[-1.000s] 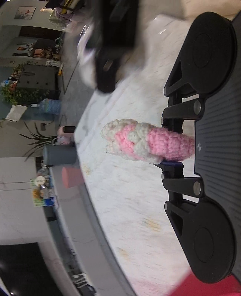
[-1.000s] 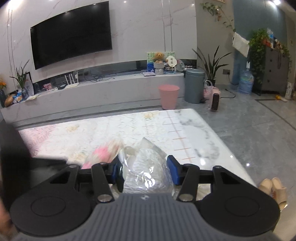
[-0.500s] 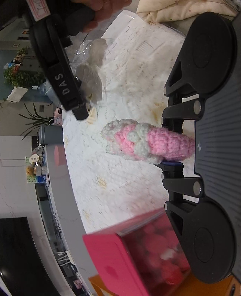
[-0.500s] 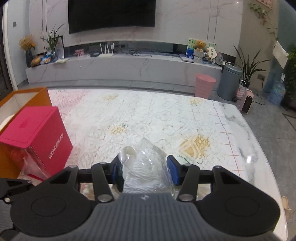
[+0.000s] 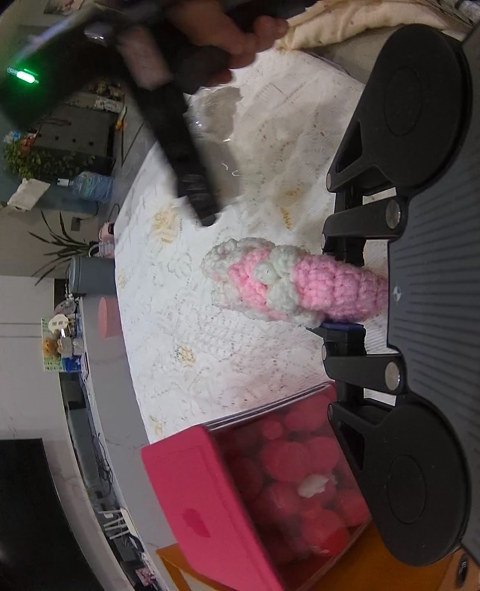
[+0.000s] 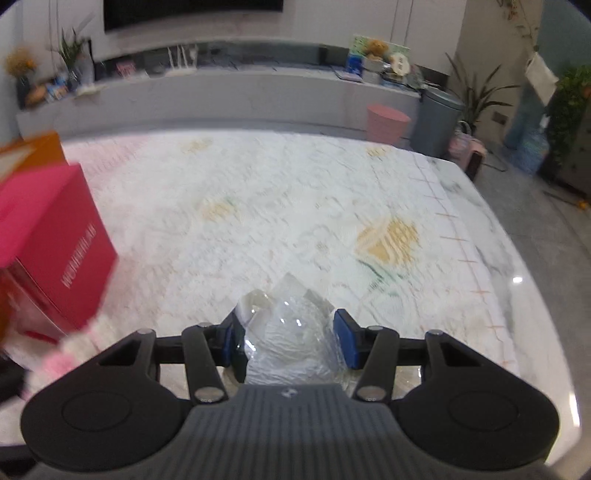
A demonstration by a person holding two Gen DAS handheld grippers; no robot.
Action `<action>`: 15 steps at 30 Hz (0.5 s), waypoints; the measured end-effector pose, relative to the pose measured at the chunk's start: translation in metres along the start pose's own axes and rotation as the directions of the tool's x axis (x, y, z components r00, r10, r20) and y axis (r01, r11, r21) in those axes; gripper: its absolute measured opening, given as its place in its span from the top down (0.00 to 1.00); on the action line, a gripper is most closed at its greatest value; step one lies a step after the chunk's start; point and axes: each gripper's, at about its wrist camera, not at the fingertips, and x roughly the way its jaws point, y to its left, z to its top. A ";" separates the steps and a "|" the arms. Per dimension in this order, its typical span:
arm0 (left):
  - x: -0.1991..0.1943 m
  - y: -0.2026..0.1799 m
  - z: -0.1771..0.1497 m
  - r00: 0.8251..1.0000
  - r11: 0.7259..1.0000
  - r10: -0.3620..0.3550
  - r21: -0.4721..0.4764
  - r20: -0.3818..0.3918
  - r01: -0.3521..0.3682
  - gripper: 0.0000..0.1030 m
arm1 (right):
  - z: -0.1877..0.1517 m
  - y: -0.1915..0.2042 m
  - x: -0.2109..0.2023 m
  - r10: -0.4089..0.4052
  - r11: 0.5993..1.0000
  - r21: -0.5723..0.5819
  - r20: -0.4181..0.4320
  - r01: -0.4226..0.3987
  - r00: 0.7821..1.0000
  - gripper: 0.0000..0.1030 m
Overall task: Organize soft objects
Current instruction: 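Carry the pink toy into the box and open the left tool while the right tool carries the bag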
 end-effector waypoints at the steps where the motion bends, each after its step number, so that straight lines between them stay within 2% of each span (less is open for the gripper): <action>1: 0.000 0.001 0.002 1.000 1.000 -0.023 -0.001 -0.006 0.023 0.73 | 0.000 0.005 0.003 -0.042 0.998 -0.040 -0.022 0.041 0.999 0.50; 3: -0.001 0.002 0.009 0.998 0.998 -0.058 0.005 -0.005 0.058 0.73 | 0.002 0.010 0.007 -0.091 0.994 -0.062 -0.039 0.089 0.995 0.50; 7: -0.008 0.004 0.030 0.996 0.996 -0.083 0.033 0.020 0.083 0.73 | 0.013 0.006 0.017 -0.089 0.996 0.023 -0.080 0.092 0.993 0.50; 10: -0.014 0.015 0.052 0.995 0.996 -0.092 0.008 0.032 0.092 0.73 | 0.031 0.010 0.021 -0.132 0.990 0.041 -0.092 0.136 0.987 0.50; 15: -0.037 0.046 0.085 0.986 1.000 0.003 -0.014 0.164 -0.001 0.73 | 0.086 0.010 0.010 -0.134 0.964 0.223 -0.059 0.144 0.989 0.51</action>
